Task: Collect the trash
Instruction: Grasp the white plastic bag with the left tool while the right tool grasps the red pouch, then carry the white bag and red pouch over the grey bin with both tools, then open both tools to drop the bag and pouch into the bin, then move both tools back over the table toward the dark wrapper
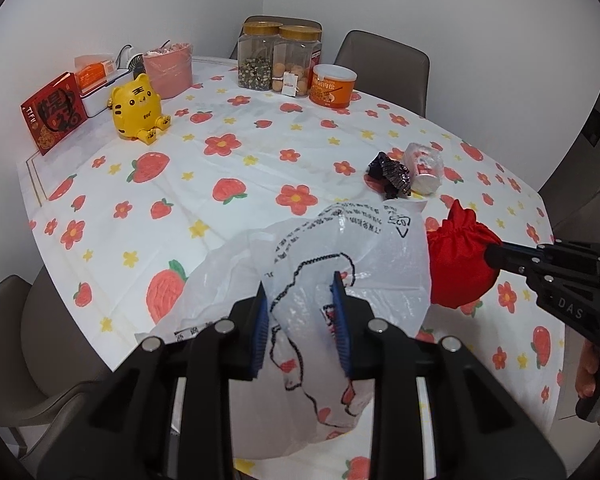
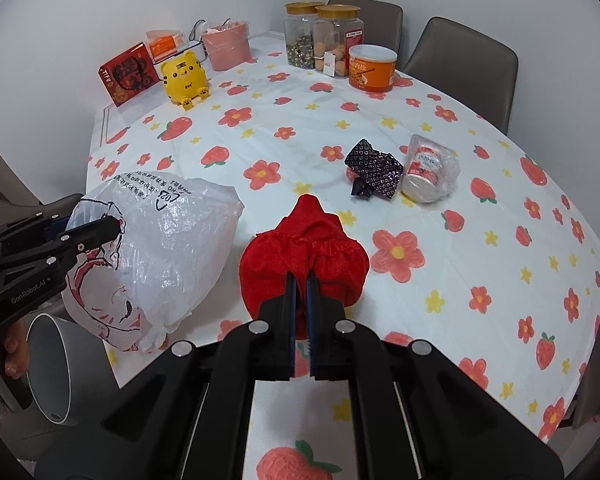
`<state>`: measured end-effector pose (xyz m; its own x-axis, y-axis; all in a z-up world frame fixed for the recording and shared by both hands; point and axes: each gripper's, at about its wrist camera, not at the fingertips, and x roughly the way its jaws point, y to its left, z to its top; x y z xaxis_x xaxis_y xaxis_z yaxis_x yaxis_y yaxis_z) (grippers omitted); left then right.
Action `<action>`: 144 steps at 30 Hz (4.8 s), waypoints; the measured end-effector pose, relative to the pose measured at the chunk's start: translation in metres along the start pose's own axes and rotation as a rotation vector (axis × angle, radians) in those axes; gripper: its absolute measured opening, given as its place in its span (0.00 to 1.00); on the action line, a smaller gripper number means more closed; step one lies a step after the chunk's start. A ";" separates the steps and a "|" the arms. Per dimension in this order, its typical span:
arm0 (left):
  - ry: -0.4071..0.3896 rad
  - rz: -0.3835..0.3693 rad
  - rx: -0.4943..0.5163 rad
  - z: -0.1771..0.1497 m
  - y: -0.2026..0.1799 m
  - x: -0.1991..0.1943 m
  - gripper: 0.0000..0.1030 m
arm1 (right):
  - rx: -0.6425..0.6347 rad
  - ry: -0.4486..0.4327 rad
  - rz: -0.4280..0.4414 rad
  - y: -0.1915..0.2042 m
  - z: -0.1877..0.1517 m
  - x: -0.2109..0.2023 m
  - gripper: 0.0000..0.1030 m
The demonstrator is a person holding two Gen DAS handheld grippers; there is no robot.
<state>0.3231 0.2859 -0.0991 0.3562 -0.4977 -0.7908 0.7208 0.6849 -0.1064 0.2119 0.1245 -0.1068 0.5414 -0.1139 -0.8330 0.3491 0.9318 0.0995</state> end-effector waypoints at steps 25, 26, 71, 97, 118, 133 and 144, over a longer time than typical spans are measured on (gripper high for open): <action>-0.031 0.291 -0.370 -0.156 0.077 -0.147 0.27 | -0.389 0.001 0.312 0.158 -0.051 -0.045 0.03; -0.032 0.299 -0.390 -0.164 0.084 -0.153 0.27 | -0.404 0.003 0.324 0.169 -0.053 -0.047 0.03; -0.109 0.439 -0.590 -0.279 0.212 -0.275 0.27 | -0.656 0.069 0.490 0.378 -0.102 -0.066 0.18; -0.061 0.393 -0.499 -0.259 0.196 -0.248 0.73 | -0.621 0.064 0.450 0.365 -0.099 -0.065 0.18; -0.027 0.158 -0.177 -0.174 0.145 -0.170 0.73 | -0.264 0.015 0.202 0.252 -0.092 -0.064 0.27; -0.017 0.047 0.010 -0.075 0.017 -0.081 0.73 | -0.016 -0.023 0.010 0.080 -0.064 -0.061 0.30; 0.030 -0.024 0.073 -0.016 -0.059 -0.007 0.73 | 0.136 -0.029 -0.094 -0.036 -0.037 -0.040 0.32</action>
<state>0.2687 0.2571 -0.0971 0.3206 -0.4967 -0.8065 0.7709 0.6316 -0.0825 0.1486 0.1081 -0.0971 0.5229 -0.2102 -0.8261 0.4982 0.8617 0.0960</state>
